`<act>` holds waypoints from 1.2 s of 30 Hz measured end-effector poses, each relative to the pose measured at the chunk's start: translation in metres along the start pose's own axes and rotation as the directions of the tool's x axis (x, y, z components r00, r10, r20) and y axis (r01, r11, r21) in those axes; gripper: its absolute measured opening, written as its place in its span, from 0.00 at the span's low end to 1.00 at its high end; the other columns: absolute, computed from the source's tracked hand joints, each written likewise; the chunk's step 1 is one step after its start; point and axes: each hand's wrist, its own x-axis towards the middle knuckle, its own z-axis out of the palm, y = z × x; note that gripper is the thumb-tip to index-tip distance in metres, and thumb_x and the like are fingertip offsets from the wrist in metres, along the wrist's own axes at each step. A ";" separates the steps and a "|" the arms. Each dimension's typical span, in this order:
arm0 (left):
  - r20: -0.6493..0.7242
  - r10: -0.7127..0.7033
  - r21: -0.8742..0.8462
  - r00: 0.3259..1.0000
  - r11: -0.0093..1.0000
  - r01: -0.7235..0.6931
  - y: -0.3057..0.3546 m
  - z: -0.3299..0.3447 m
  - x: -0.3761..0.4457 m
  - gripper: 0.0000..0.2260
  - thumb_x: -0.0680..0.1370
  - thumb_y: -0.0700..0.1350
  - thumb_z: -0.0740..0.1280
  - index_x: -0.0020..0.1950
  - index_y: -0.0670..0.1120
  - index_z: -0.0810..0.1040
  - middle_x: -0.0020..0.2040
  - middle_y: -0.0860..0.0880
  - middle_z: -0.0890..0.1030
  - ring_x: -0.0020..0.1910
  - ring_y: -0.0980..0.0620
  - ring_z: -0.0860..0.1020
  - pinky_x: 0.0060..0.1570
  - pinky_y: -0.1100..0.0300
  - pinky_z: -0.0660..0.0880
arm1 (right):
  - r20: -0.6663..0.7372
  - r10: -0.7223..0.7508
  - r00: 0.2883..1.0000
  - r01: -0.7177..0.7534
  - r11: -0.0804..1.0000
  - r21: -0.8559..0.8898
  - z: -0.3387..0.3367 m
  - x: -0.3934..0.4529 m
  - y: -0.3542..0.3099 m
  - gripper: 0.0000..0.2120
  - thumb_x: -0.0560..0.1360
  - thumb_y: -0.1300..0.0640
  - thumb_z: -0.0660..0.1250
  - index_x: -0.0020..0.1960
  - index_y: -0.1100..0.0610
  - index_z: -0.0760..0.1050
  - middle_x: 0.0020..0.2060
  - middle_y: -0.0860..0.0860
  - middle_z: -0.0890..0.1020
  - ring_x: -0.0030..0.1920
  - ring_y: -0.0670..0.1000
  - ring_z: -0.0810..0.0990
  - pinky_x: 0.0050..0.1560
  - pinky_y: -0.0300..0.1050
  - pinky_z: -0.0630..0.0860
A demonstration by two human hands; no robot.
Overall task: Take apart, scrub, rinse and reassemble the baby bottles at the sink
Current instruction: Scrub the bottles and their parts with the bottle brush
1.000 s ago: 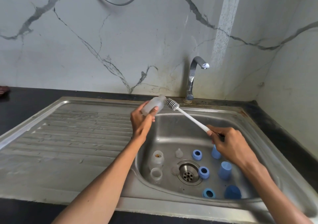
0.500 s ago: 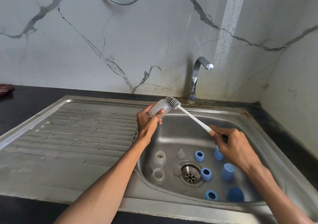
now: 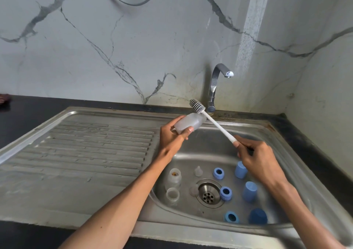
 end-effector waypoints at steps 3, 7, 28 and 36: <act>0.016 -0.083 -0.099 0.996 0.992 0.084 0.002 -0.004 0.003 0.16 0.74 0.34 0.73 0.61 0.43 0.80 0.50 0.43 0.84 0.39 0.47 0.80 0.41 0.55 0.81 | -0.018 -0.008 1.000 0.008 1.000 0.004 -0.004 -0.002 -0.004 0.15 0.80 0.51 0.65 0.66 0.47 0.78 0.31 0.49 0.80 0.25 0.47 0.71 0.26 0.47 0.70; 0.027 -0.110 -0.130 0.994 0.985 0.113 0.001 -0.009 0.006 0.14 0.76 0.34 0.71 0.60 0.45 0.80 0.48 0.47 0.83 0.39 0.48 0.80 0.43 0.52 0.79 | -0.019 -0.016 1.000 0.016 1.000 0.016 -0.004 -0.004 -0.007 0.15 0.80 0.52 0.65 0.66 0.46 0.78 0.31 0.49 0.81 0.26 0.49 0.71 0.27 0.50 0.72; 0.014 -0.224 -0.406 0.974 0.890 0.210 0.005 -0.014 0.017 0.14 0.80 0.30 0.56 0.55 0.46 0.75 0.53 0.42 0.75 0.39 0.51 0.74 0.32 0.62 0.67 | 0.020 -0.017 1.000 0.017 1.000 -0.005 -0.001 -0.006 -0.008 0.15 0.80 0.51 0.65 0.67 0.49 0.78 0.30 0.49 0.79 0.26 0.46 0.69 0.26 0.44 0.68; -0.022 -0.189 -0.396 0.982 0.903 0.165 0.009 -0.011 0.014 0.14 0.81 0.30 0.57 0.53 0.47 0.76 0.50 0.46 0.77 0.38 0.51 0.74 0.31 0.62 0.66 | 0.033 0.011 0.999 -0.012 1.000 0.026 -0.002 -0.005 -0.003 0.15 0.80 0.51 0.65 0.66 0.49 0.78 0.30 0.50 0.78 0.25 0.45 0.67 0.25 0.41 0.66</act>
